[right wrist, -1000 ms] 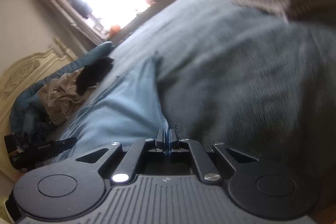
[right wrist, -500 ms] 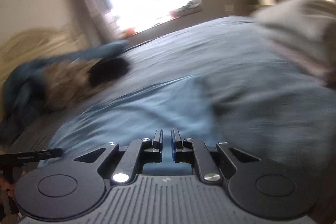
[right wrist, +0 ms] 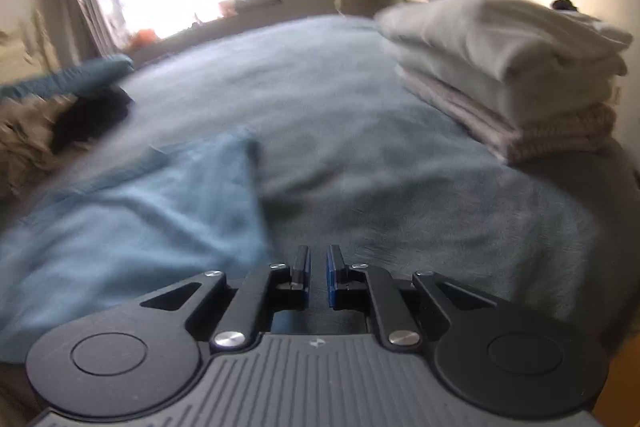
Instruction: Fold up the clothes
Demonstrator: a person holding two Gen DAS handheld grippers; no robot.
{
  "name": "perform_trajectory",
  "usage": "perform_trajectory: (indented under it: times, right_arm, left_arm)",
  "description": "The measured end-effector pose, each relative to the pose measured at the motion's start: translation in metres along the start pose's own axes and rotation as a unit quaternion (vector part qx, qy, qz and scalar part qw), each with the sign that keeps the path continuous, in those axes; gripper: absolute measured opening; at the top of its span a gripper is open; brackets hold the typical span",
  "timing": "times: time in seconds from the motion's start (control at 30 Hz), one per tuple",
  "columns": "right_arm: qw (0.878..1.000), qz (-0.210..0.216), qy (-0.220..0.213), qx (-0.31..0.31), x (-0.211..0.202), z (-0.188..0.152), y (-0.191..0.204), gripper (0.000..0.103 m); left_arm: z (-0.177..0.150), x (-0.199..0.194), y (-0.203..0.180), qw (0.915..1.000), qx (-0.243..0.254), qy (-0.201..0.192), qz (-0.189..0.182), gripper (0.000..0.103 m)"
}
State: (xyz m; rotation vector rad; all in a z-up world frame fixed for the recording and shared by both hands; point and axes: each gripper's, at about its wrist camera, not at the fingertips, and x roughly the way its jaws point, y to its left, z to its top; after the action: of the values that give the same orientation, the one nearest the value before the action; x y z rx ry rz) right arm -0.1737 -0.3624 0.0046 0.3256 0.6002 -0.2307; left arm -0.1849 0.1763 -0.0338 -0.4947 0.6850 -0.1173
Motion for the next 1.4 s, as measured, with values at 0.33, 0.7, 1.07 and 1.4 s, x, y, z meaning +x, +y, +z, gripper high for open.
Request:
perform_trajectory:
  times: [0.33,0.7,1.07,1.4]
  right_arm:
    - [0.949,0.151,0.087,0.264,0.006,-0.016,-0.023,0.041]
    - [0.897,0.172,0.120,0.389,0.032,-0.038,-0.047,0.045]
    - [0.884,0.184,0.137,0.408,0.028,-0.047,-0.042,0.046]
    - [0.873,0.171,0.130,0.438,0.027,-0.057,-0.047,0.045]
  left_arm:
    - [-0.016,0.038,0.025,0.9735,-0.190,0.058,-0.113,0.050]
    - [-0.017,0.028,0.041,0.9427,-0.291,0.029,-0.160,0.050]
    - [-0.015,0.038,0.020,0.9481,-0.279,0.029,-0.151,0.049]
    - [-0.004,0.039,0.013,0.9550,-0.258,0.008,-0.146,0.034]
